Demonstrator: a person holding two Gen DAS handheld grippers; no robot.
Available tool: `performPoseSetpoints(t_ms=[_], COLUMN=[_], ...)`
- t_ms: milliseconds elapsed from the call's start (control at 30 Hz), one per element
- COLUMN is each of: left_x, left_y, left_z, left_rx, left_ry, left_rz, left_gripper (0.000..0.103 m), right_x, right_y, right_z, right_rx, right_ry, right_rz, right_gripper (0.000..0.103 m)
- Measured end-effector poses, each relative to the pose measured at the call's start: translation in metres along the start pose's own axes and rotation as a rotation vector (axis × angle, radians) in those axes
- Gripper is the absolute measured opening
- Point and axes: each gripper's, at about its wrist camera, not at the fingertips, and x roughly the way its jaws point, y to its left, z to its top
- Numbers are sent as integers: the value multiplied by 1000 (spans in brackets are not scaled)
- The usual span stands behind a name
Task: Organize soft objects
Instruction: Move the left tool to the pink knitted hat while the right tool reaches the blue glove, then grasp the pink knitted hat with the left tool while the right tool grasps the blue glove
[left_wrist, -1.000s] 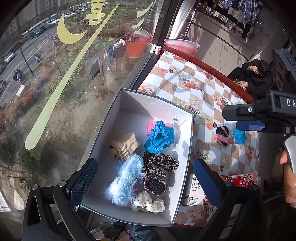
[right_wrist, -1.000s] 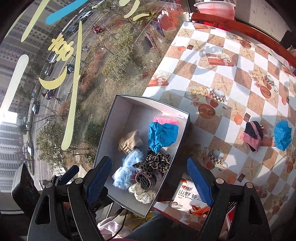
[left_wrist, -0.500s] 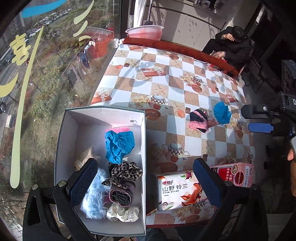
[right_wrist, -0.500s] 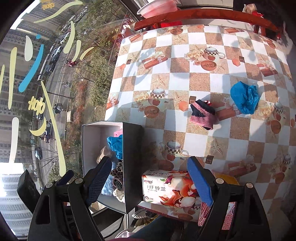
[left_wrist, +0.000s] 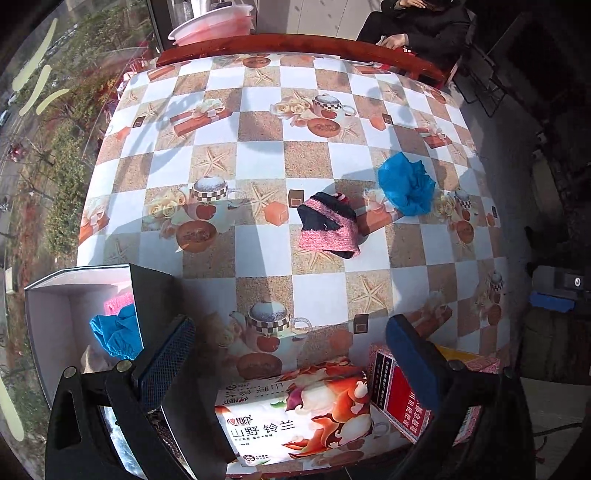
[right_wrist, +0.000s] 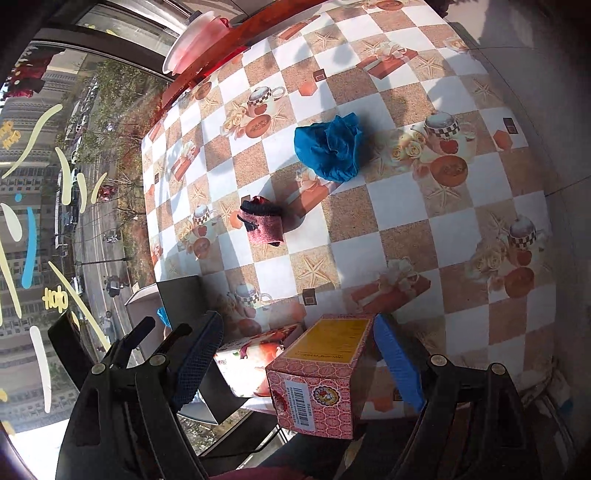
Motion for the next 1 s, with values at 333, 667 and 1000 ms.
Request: performPoseSetpoints(t_ms=[333, 667, 1000], left_x=[57, 107, 153], left_y=[-25, -41, -42], left_z=[45, 74, 85], left_rx=[29, -1, -59], left_ry=[80, 134, 171], left_rz=[60, 65, 94], left_gripper=[103, 103, 103], right_x=[41, 69, 112], right_y=[-49, -35, -2], right_z=[28, 71, 126], right_rx=[33, -62, -159], right_ry=[67, 73, 9], right_rz=[-86, -139, -176], right_gripper=[85, 85, 85])
